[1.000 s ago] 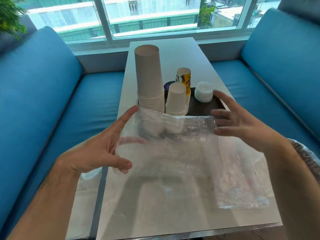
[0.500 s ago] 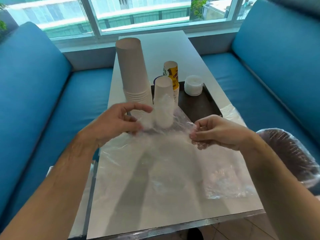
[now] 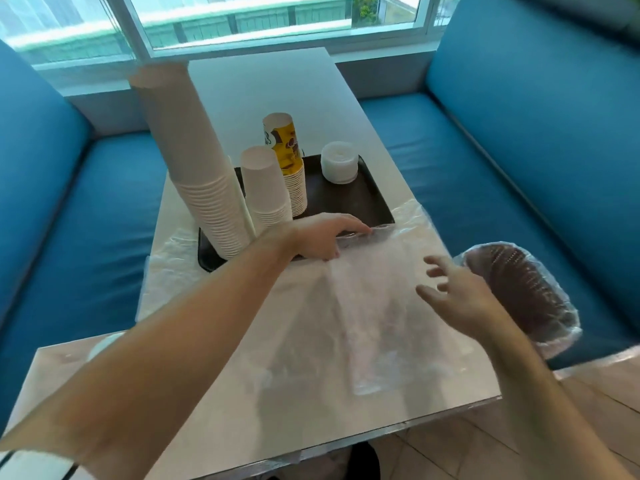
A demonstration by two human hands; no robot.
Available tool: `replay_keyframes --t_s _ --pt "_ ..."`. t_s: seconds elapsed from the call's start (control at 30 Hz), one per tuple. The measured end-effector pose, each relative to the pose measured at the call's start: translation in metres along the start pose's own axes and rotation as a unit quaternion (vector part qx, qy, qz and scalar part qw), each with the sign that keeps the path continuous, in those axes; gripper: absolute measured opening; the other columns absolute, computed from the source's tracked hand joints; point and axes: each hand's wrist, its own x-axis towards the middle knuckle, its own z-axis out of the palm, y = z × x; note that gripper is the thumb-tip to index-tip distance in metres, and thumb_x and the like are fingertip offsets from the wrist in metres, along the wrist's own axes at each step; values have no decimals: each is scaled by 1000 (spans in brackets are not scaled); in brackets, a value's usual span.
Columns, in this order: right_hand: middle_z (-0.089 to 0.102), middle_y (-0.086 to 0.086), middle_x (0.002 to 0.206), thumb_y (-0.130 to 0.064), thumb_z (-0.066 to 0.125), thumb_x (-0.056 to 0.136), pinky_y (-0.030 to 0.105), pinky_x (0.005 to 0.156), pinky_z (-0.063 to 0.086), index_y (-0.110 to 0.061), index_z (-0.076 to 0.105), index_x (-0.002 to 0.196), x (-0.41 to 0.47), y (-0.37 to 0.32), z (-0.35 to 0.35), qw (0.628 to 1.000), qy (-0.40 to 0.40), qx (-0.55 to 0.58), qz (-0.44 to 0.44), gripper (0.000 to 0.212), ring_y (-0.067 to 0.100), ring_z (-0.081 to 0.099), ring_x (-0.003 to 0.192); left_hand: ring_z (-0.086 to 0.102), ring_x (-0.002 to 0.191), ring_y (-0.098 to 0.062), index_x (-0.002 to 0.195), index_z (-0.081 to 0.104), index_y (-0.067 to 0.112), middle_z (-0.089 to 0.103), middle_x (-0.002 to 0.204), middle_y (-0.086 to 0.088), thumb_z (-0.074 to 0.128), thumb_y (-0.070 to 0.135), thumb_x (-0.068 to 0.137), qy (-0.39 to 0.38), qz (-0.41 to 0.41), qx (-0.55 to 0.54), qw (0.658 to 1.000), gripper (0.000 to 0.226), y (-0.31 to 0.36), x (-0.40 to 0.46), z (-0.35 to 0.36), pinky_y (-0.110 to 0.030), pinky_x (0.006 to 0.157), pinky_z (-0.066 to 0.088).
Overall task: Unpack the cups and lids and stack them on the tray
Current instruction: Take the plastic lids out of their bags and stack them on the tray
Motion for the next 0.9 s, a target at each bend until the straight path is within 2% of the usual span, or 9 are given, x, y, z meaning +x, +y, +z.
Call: replay_keyframes --t_s 0.07,0.17,0.37,0.6,0.67,0.73,0.8,0.83,0.9 --pt "62 9 127 -14 71 90 36 102 43 -17 54 140 -9 -1 8 994 74 -34 -79 53 27 59 114 47 110 -4 152 43 27 36 158 4 62 -12 88 -9 -1 20 1000 77 -4 18 8 -2 70 41" --pt "57 7 134 -17 71 89 34 105 42 -21 57 138 -20 -7 34 986 23 -71 -151 51 27 55 119 49 129 -15 151 44 27 40 156 4 65 -10 86 -19 -3 40 999 77 -12 34 19 -14 86 39" --pt "35 0 153 -36 56 99 34 109 38 -35 35 152 -24 -11 62 976 -72 -165 -119 57 25 38 134 42 138 -17 150 45 28 42 154 4 64 -11 86 -17 -16 41 999 77 -15 50 30 -20 96 42" --pt "37 1 149 -33 55 97 32 101 39 -33 40 146 -24 -10 69 969 -93 -207 -100 51 27 39 129 37 143 -18 150 46 26 39 155 4 56 -17 86 -26 -19 58 998 78 -10 52 33 -25 109 39" --pt "39 1 146 -33 56 97 32 99 40 -33 43 143 -24 -9 72 968 -94 -211 -98 48 28 41 124 37 139 -20 148 47 28 37 154 4 57 -12 87 1 -19 81 997 74 -4 50 35 -32 112 39" --pt "41 0 143 -32 56 96 32 96 42 -34 46 139 -25 -8 74 969 -86 -210 -100 44 27 42 118 35 133 -20 144 50 34 38 150 6 57 -5 90 68 -15 133 989 66 5 47 36 -39 109 36" --pt "41 -1 141 -32 58 95 32 92 46 -35 48 137 -25 -9 76 970 -79 -207 -100 42 26 41 117 37 127 -19 134 57 35 43 143 5 58 0 92 120 9 162 979 55 15 44 41 -40 106 35" --pt "41 -1 142 -31 58 95 33 91 48 -35 47 137 -25 -9 76 970 -79 -207 -98 43 26 41 118 40 122 -18 128 61 34 46 139 5 58 0 91 112 29 170 979 50 19 43 45 -39 104 39" --pt "41 0 142 -30 57 95 35 89 50 -35 46 138 -24 -10 78 970 -78 -210 -95 45 26 42 118 45 115 -17 122 64 32 49 133 5 59 -1 89 42 61 188 979 47 25 44 58 -39 98 46"
